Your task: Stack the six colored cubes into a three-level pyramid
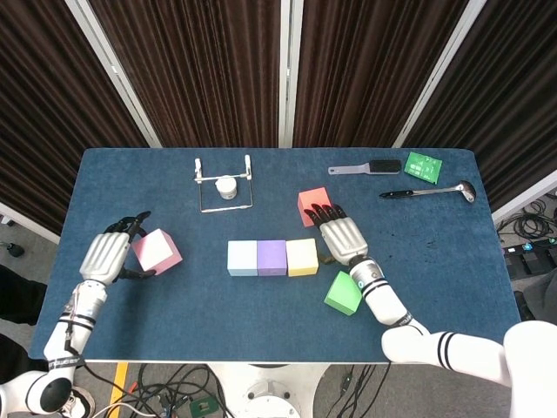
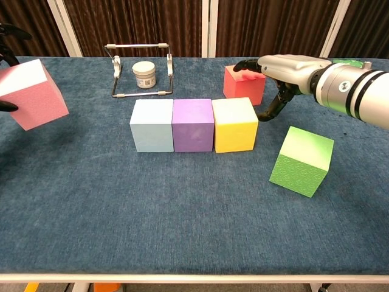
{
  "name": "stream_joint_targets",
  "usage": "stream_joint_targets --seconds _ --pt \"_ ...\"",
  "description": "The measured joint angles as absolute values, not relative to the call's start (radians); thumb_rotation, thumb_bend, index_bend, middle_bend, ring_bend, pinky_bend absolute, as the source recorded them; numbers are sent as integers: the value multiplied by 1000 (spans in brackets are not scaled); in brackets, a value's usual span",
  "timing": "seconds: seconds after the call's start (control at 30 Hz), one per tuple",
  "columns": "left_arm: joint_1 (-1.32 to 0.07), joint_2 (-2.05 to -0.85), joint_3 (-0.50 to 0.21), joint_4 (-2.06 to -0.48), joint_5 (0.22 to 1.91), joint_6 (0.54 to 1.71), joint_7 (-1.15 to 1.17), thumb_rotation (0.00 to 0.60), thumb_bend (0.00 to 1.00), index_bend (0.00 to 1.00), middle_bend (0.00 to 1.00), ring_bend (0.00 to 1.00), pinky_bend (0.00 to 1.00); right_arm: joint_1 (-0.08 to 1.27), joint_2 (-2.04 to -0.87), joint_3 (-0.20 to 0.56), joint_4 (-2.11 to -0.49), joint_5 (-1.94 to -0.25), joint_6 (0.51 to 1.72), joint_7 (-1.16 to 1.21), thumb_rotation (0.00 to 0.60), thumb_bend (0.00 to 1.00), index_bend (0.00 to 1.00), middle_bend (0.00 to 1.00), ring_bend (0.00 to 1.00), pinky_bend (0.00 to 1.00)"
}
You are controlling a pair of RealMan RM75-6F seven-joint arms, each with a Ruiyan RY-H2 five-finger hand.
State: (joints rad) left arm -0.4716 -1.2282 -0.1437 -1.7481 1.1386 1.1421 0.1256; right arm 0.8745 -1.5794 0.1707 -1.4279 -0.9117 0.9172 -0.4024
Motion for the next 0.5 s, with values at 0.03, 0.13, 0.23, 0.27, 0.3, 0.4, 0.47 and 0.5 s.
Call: stream_joint_targets --seconds 0.03,0.13,0.23,0.27,0.3,0.4,0.47,0.5 --pt "-471 -1227 -144 -1748 1139 1141 126 600 123 86 458 109 204 874 -1583 171 -1426 -917 920 -401 600 190 0 0 0 0" --pt "-470 -1223 -143 -1749 1140 1140 125 600 123 85 456 108 203 873 -1589 173 -1425 -918 920 -404 600 190 0 0 0 0" --pt "-468 -1222 -143 -1750 1141 1138 122 600 123 85 455 108 203 873 -1590 174 -1427 -910 916 -413 600 190 0 0 0 0" --pt "-467 -1221 -142 -1751 1142 1137 122 600 123 86 455 108 203 874 -1589 175 -1428 -907 915 -417 600 190 0 0 0 0" --pt "-467 -1220 -142 -1752 1143 1136 122 600 123 86 455 109 203 874 -1588 176 -1430 -902 914 -421 600 190 0 0 0 0" --pt "-467 -1217 -143 -1755 1146 1134 116 600 123 86 455 109 203 871 -1578 179 -1442 -896 917 -426 600 189 0 0 0 0" --pt "-468 -1214 -147 -1758 1146 1130 107 600 122 86 455 108 203 868 -1568 180 -1451 -895 920 -427 600 190 0 0 0 0" --pt "-469 -1211 -149 -1759 1147 1128 103 600 123 86 455 108 202 865 -1561 180 -1459 -896 923 -428 600 190 0 0 0 0"
